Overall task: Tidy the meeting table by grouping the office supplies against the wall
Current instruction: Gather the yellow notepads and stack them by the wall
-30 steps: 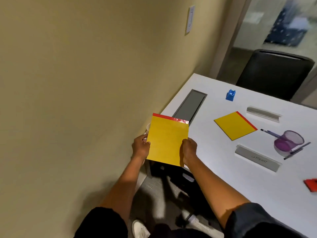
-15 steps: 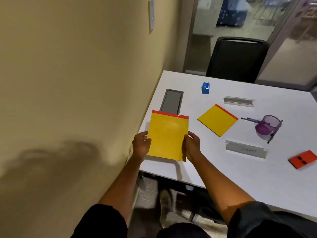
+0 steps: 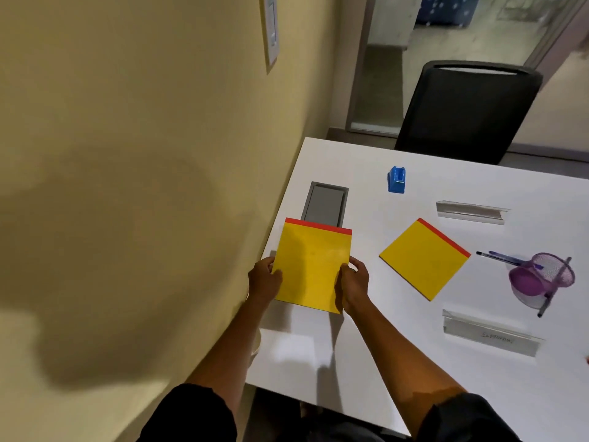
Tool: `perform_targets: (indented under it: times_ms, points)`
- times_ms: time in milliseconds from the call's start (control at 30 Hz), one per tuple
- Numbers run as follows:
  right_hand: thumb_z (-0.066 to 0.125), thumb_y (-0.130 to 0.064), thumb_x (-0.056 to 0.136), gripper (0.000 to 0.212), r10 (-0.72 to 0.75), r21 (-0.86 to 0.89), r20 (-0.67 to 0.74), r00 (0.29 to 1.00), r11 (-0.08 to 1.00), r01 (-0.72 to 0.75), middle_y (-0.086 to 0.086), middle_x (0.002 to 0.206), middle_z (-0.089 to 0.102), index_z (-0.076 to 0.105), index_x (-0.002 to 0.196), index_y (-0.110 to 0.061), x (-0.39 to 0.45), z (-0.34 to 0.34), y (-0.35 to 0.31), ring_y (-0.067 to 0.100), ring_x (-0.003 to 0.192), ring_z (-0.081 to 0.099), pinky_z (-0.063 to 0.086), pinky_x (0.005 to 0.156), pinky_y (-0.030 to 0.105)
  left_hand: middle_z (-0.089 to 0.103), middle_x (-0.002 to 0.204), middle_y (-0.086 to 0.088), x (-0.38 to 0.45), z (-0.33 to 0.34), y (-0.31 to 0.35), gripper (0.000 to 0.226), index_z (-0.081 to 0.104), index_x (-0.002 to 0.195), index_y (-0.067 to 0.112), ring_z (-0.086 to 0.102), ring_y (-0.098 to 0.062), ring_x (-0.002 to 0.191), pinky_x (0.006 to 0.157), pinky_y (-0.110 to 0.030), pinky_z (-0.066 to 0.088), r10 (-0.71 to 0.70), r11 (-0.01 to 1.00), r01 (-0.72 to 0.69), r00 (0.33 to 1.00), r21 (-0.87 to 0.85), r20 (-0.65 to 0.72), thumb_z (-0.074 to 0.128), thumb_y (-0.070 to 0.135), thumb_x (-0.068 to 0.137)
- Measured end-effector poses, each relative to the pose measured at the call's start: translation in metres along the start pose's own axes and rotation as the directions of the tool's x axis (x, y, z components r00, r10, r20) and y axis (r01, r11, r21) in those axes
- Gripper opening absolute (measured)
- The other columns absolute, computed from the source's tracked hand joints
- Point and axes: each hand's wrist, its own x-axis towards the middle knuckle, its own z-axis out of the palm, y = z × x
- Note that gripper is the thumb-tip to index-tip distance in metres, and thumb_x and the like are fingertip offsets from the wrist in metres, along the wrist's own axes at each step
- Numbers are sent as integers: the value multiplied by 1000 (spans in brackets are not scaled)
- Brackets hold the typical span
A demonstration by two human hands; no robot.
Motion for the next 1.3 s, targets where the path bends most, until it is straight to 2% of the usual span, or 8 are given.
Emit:
perform_targets:
  times_ms: [400,533,667,733,900,1000,1167,1300]
  points:
    - [46,-14,100,31,103,-206,-29,994,973,-106,16,130,55,45,132,-17,53,30,27,35,112,57,49,101,50,68,115,-19,68,24,-30,35,67,114,-2,63,-33,103,76,-23,42,-181,983,183,982,16,-56,50,-11,85]
    - [47,-14,100,28,22,-385,-42,999,922,-37,15,129,58,48,128,-14,68,33,35,32,109,59,49,95,42,69,101,-25,81,31,-43,27,69,96,-2,60,-20,67,51,-18,47,-213,973,215,976,83,-34,46,-10,83]
    - [49,-12,99,25,-38,-477,-53,998,879,8,15,123,61,54,123,-11,74,36,37,32,106,61,52,95,45,70,98,-21,86,33,-46,29,68,97,0,56,-15,61,47,-22,47,-241,964,245,969,104,-56,46,-11,82]
    - [50,-10,98,23,-50,-509,-60,997,860,12,16,119,63,57,120,-9,75,36,41,31,103,62,53,92,43,70,102,-20,87,34,-46,30,68,100,1,61,-20,68,54,-24,48,-246,962,251,967,104,-61,47,-11,82]
    - [46,-6,99,27,-46,-572,-38,998,820,16,17,121,64,60,122,-5,73,36,47,31,109,61,49,94,37,58,134,-17,84,35,-46,46,55,131,2,58,-33,118,89,-35,51,-263,956,268,963,116,-59,53,-5,86]
    - [45,-6,99,30,-83,-596,-15,996,801,57,15,121,65,61,124,-5,72,36,45,30,109,61,47,93,33,52,140,-18,82,35,-48,50,48,136,2,52,-33,126,97,-37,47,-240,961,237,971,140,-2,54,-4,87]
    - [51,0,95,25,-98,-617,14,995,782,86,17,108,68,64,115,-5,71,37,42,20,86,57,44,77,27,44,147,-15,77,35,-52,55,39,144,7,45,-32,134,103,-39,43,-210,965,185,970,185,126,55,4,92]
    - [53,1,94,26,-105,-610,19,994,787,95,18,112,66,63,118,-1,67,38,42,31,101,62,46,83,30,38,151,-13,70,36,-56,58,33,147,8,38,-30,139,109,-38,38,-187,964,138,959,227,212,56,11,94]
